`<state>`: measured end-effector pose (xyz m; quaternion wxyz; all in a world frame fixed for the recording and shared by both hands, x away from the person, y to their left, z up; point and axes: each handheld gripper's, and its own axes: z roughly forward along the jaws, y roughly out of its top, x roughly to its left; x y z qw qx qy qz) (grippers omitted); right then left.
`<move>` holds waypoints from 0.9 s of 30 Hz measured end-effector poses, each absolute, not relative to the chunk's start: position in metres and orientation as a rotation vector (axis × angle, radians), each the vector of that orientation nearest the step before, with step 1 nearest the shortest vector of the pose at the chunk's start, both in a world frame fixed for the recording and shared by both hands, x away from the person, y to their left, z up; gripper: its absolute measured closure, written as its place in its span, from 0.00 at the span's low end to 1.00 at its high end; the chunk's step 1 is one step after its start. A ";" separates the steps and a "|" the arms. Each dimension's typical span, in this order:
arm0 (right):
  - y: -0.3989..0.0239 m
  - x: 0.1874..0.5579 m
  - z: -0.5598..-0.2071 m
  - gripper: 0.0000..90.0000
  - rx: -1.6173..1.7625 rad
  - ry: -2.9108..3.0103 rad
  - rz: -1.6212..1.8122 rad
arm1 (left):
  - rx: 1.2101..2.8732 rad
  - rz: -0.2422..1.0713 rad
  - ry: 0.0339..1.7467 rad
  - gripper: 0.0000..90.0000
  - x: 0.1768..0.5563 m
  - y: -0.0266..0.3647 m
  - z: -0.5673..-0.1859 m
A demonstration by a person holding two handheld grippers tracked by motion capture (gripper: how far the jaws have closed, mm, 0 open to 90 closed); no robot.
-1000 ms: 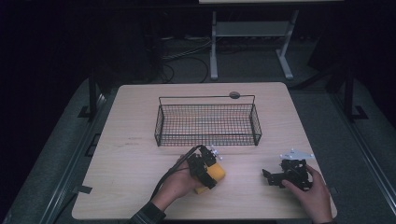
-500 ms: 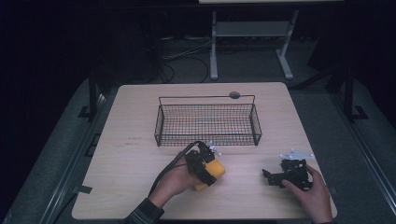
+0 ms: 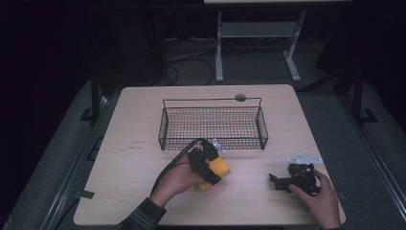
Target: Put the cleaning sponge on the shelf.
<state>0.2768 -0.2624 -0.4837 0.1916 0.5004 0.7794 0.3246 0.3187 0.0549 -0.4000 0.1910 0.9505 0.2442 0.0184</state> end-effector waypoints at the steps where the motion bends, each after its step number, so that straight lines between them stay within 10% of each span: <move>1: -0.262 0.277 -0.484 0.00 1.405 2.189 0.912 | 2.668 0.056 0.687 0.24 0.319 0.055 -0.399; 27: -0.262 0.277 -0.484 0.00 1.403 2.190 0.912 | 2.640 0.098 0.676 0.24 0.339 0.060 -0.362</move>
